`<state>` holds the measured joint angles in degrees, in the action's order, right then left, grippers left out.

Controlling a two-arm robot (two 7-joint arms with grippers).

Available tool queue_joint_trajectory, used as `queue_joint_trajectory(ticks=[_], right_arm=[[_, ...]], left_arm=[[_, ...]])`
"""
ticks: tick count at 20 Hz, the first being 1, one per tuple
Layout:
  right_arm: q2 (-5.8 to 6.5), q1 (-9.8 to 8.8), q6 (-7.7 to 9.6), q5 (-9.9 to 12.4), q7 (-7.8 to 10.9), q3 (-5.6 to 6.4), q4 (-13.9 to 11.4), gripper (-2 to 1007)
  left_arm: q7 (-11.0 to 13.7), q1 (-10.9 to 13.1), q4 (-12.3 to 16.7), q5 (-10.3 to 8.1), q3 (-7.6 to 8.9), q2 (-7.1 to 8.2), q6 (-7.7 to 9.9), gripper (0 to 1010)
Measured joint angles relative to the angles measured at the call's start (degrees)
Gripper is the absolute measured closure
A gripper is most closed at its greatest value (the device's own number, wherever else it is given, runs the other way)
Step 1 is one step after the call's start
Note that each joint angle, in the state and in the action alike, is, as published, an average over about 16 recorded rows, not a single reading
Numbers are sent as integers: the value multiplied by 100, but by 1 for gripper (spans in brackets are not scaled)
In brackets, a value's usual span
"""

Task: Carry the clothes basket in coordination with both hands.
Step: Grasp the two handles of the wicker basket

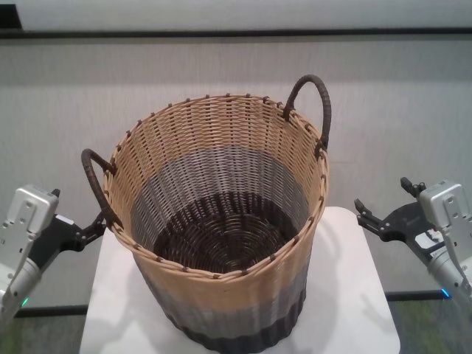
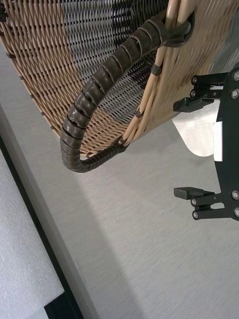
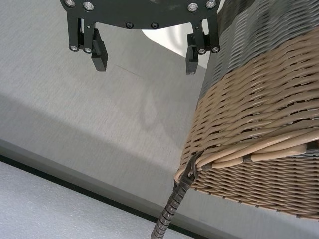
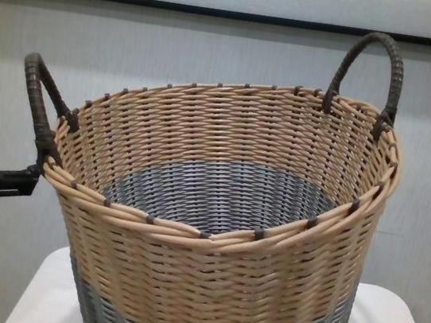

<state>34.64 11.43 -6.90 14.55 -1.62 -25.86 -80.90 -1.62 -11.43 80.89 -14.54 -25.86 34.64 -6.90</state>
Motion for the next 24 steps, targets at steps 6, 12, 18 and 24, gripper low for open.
queue_joint_trajectory(ticks=[6, 12, 18, 24], right_arm=[[0, 0, 0, 0, 0, 0, 0, 0], [0, 0, 0, 0, 0, 0, 0, 0], [0, 0, 0, 0, 0, 0, 0, 0], [0, 0, 0, 0, 0, 0, 0, 0]], left_arm=[[0, 0, 0, 0, 0, 0, 0, 10], [0, 0, 0, 0, 0, 0, 0, 10], [0, 0, 0, 0, 0, 0, 0, 11], [0, 0, 0, 0, 0, 0, 0, 11]])
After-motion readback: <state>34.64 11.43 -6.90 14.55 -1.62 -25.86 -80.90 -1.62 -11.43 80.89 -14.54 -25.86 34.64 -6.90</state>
